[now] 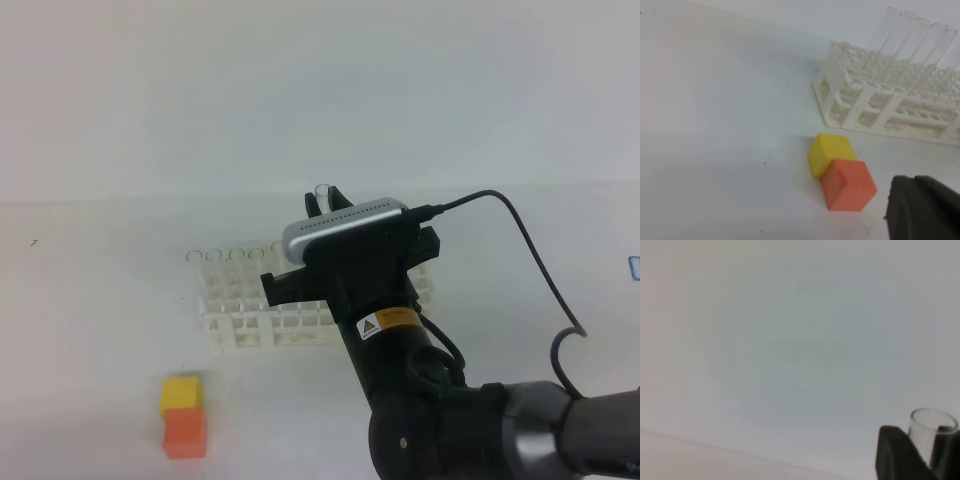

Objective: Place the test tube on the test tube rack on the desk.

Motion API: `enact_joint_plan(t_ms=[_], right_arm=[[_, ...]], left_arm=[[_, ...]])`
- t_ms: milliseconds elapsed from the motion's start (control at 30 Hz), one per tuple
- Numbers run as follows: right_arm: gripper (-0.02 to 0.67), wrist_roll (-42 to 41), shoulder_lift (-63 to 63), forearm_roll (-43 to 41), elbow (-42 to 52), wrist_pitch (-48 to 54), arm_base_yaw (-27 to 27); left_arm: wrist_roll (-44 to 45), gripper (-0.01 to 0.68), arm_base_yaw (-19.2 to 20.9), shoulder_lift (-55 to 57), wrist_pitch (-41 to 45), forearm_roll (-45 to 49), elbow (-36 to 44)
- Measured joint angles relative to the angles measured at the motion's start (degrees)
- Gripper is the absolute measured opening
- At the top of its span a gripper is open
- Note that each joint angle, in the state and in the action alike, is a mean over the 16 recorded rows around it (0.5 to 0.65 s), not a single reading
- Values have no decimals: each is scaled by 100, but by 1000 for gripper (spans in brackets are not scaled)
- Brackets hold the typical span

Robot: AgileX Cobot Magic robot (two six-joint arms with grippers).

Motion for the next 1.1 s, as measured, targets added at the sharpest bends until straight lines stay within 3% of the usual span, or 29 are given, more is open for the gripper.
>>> enact_joint_plan(t_ms=[600, 1100], right_arm=[[126, 24, 92, -203, -360, 4, 45], [126, -531, 202, -103, -484, 15, 100]], left_arm=[[30, -1, 9, -19, 6, 27, 0], [263, -1, 9, -22, 130, 715, -8]])
